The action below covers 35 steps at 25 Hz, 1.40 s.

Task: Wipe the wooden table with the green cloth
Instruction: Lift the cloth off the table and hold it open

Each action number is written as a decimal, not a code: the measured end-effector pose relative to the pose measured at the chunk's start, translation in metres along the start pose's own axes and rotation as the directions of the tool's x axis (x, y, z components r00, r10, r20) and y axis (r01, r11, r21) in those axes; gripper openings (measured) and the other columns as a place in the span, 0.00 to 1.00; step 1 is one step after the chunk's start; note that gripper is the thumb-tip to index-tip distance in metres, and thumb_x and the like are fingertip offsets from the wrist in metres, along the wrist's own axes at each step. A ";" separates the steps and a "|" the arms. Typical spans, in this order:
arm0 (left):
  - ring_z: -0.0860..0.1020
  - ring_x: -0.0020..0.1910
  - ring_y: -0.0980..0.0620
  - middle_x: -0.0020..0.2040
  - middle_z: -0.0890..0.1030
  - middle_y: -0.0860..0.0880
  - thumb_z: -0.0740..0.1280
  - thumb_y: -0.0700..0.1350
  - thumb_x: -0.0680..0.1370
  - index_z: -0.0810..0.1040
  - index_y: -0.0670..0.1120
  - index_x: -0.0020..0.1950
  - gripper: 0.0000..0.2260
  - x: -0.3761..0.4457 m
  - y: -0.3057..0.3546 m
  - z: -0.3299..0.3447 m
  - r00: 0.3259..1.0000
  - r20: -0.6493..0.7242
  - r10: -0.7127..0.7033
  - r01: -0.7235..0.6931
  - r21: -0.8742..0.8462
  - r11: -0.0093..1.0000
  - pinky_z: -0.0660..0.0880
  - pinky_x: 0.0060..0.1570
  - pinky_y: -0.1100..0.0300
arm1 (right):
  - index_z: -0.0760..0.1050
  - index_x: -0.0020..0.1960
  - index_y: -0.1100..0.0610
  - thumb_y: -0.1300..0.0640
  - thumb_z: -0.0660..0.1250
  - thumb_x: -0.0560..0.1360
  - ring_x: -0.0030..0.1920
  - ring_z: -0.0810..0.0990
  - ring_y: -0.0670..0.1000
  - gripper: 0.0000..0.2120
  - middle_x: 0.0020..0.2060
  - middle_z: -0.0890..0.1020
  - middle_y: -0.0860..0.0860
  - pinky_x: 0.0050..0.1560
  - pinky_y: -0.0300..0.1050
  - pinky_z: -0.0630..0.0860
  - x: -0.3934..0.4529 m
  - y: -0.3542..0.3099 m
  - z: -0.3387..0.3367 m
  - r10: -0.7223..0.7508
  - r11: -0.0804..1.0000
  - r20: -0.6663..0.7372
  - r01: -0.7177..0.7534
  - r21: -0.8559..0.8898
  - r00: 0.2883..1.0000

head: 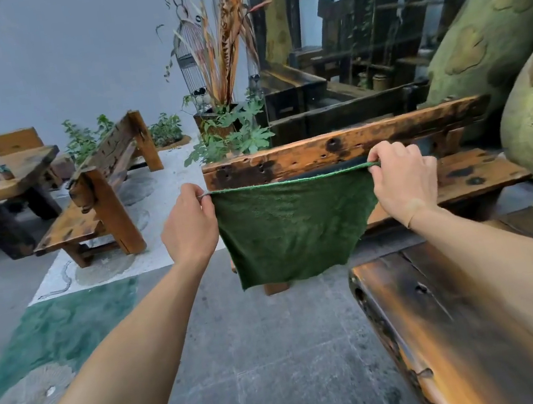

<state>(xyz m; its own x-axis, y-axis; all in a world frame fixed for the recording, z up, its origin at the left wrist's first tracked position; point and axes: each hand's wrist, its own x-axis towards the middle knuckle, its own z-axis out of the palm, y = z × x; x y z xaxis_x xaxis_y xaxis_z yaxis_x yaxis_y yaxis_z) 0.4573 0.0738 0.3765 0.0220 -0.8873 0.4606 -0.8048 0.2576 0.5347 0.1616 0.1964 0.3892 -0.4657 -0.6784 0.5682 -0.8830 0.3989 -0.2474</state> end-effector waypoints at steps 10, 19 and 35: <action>0.74 0.43 0.45 0.43 0.76 0.49 0.58 0.52 0.84 0.69 0.52 0.50 0.06 0.135 0.029 0.127 0.946 0.133 0.297 -0.266 -0.208 0.941 0.71 0.37 0.50 | 0.72 0.52 0.49 0.55 0.63 0.80 0.52 0.73 0.58 0.02 0.47 0.78 0.51 0.52 0.55 0.63 0.056 0.024 0.049 0.209 0.958 -0.091 -0.222 -0.179 0.974; 0.77 0.44 0.37 0.46 0.79 0.42 0.59 0.52 0.84 0.70 0.52 0.50 0.06 0.141 0.085 0.210 0.795 0.239 0.557 -0.434 -0.418 0.798 0.75 0.41 0.46 | 0.72 0.52 0.49 0.54 0.63 0.80 0.54 0.74 0.57 0.02 0.49 0.79 0.49 0.55 0.55 0.63 0.009 0.050 0.018 0.428 0.784 -0.139 -0.444 -0.434 0.893; 0.78 0.46 0.37 0.44 0.79 0.44 0.59 0.52 0.83 0.70 0.50 0.50 0.07 0.064 0.168 0.297 0.582 0.348 0.735 -0.527 -0.527 0.667 0.71 0.39 0.48 | 0.70 0.50 0.48 0.55 0.63 0.80 0.53 0.73 0.57 0.03 0.49 0.79 0.49 0.57 0.55 0.62 -0.073 0.107 0.007 0.642 0.580 -0.242 -0.667 -0.468 0.728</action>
<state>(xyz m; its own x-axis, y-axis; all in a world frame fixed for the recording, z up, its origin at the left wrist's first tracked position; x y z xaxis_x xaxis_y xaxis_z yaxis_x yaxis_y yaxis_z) 0.1476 -0.0531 0.2851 -0.7849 -0.4605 0.4145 -0.2359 0.8407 0.4873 0.1011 0.2844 0.3161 -0.8916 -0.0884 0.4442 -0.1738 0.9725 -0.1554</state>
